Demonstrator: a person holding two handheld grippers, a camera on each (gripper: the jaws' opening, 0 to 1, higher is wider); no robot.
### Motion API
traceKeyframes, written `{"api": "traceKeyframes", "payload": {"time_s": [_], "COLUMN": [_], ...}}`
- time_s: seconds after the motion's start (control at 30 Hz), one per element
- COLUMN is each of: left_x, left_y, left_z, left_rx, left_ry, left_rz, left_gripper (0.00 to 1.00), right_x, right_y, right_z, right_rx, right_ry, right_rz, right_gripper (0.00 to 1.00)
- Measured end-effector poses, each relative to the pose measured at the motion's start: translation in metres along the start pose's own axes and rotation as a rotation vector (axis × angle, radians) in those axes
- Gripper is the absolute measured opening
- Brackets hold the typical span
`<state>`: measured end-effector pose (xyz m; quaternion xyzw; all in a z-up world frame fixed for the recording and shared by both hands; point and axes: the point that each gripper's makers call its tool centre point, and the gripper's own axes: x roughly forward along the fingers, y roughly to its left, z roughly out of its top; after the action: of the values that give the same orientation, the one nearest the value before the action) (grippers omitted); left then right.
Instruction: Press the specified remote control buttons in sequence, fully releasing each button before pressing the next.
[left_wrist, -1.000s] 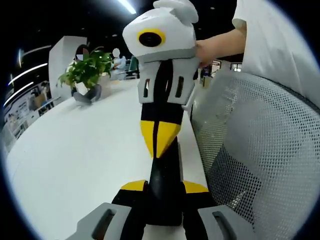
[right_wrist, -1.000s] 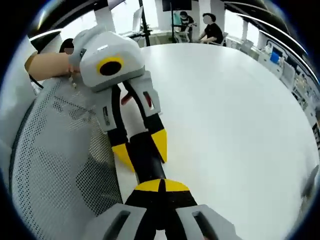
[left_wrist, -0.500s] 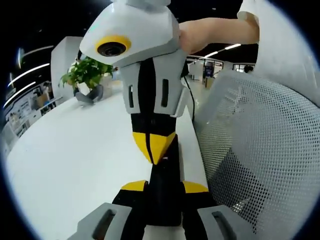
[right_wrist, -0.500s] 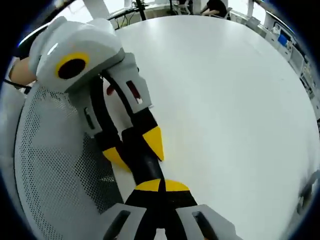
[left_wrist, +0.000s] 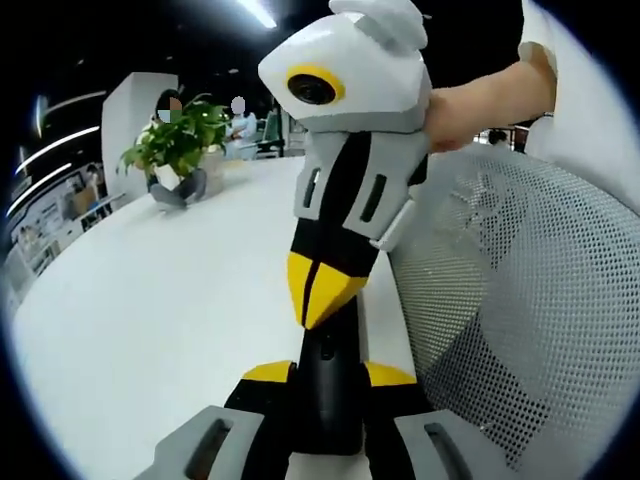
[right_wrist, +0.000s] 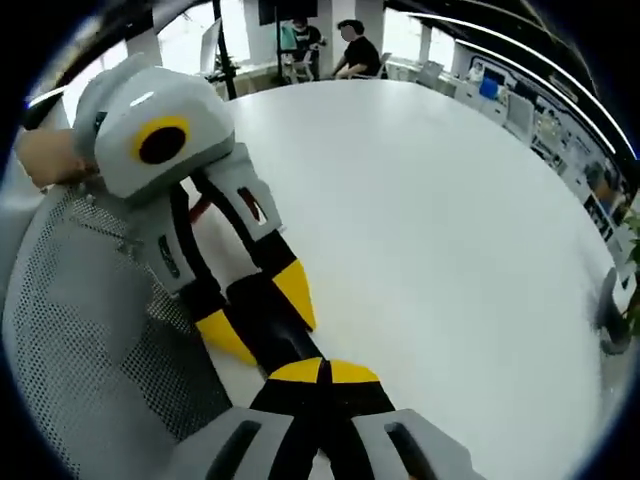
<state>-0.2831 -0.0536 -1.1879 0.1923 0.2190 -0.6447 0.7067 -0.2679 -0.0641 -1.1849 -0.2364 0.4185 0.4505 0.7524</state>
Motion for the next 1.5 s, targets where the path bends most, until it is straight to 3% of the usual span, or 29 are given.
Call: {"api": "traceKeyframes", "payload": {"time_s": [0.1,0.2,0.27,0.4,0.5,0.77,0.93,1.23,1.37,1.5], "left_x": [0.001,0.002,0.002,0.001,0.001,0.001,0.001,0.001,0.001,0.001], "left_y": [0.0,0.0,-0.001,-0.001,-0.002,-0.002,-0.003,-0.003,-0.002,-0.002], "left_z": [0.0,0.002,0.002,0.001,0.001,-0.001,-0.001,-0.001,-0.001,-0.001], "left_rx": [0.008,0.02,0.021,0.024,0.026,0.03,0.033,0.03,0.027,0.027], "left_ry": [-0.004,-0.002,0.001,0.006,0.012,0.023,0.023,0.02,0.017,0.016], "left_rz": [-0.013,-0.022,-0.02,-0.022,-0.024,-0.03,-0.033,-0.035,-0.034,-0.035], "left_gripper": [0.25,0.25,0.25,0.25,0.25,0.25,0.25,0.25,0.25,0.25], "right_x": [0.0,-0.001,-0.003,-0.003,-0.004,-0.001,-0.001,-0.004,-0.003,0.003], "right_y": [0.003,0.005,0.01,0.021,0.02,0.023,0.022,0.02,0.025,0.032], "right_z": [-0.001,0.0,0.007,-0.002,0.0,-0.001,-0.001,0.001,0.008,0.01], "right_rx": [-0.236,-0.229,-0.212,-0.264,-0.282,-0.47,-0.464,-0.312,-0.315,-0.373], "right_ry": [0.072,0.08,0.043,0.087,0.076,0.133,0.144,0.067,0.04,0.068], "right_rz": [0.041,0.079,0.116,0.168,0.162,0.156,0.146,0.171,0.188,0.222], "right_gripper": [0.0,0.0,0.0,0.0,0.0,0.0,0.0,0.0,0.0,0.0]}}
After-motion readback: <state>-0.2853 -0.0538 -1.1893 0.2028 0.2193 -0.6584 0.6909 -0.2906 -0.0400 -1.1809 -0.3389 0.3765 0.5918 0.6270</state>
